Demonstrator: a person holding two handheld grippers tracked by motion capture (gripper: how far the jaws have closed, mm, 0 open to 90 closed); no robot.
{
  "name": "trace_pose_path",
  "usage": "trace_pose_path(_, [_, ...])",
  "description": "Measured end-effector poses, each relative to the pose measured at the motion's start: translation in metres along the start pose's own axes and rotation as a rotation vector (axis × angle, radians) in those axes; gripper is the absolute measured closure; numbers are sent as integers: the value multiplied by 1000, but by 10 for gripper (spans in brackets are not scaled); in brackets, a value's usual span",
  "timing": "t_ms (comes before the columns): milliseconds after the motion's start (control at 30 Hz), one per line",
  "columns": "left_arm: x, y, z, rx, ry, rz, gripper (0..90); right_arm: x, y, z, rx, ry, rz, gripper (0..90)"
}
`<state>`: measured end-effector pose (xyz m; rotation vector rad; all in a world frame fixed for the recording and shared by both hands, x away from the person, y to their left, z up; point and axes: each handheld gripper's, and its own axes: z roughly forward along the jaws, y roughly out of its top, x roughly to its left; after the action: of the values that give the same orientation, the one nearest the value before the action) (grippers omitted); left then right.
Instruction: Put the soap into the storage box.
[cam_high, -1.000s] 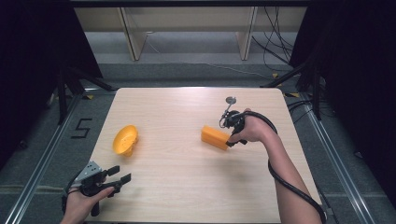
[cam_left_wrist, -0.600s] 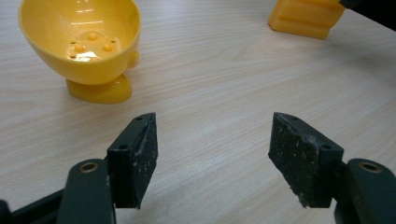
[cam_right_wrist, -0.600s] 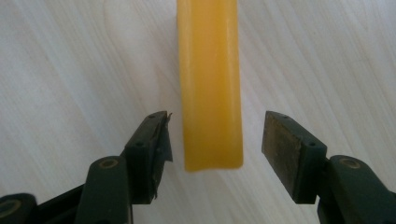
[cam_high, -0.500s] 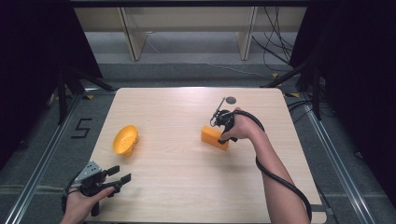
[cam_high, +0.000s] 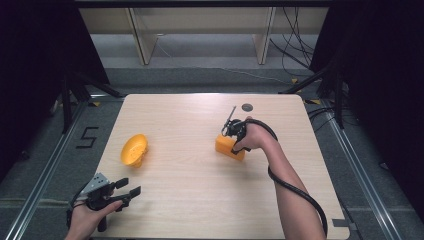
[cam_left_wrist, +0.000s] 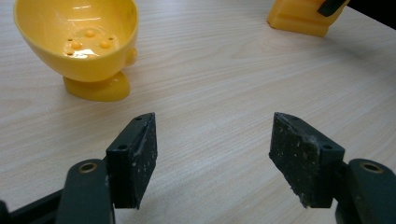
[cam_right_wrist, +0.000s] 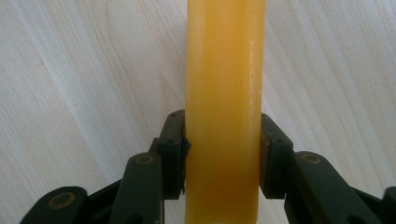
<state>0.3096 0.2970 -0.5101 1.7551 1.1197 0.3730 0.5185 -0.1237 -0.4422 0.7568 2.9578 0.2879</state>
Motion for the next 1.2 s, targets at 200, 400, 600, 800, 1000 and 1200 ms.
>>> trace_pose_path(200, [0,0,0,-4,-5,-2,315,-2,-3,-1,-5,-8,-24,619])
trace_pose_path(400, [-1,0,0,-1,-8,-10,316,0,-5,-1,-13,16,-36,620])
trace_pose_path(600, [-1,0,1,-9,-21,19,315,12,-11,-10,15,28,-104,620])
trace_pose_path(800, [-10,1,7,-9,-64,93,269,50,-22,-30,-12,75,-289,620])
trace_pose_path(1000, [-34,13,25,40,-210,221,204,88,-33,-38,-12,123,-328,621])
trace_pose_path(1200, [-69,32,48,72,-376,331,177,125,-40,-41,-52,181,-439,621])
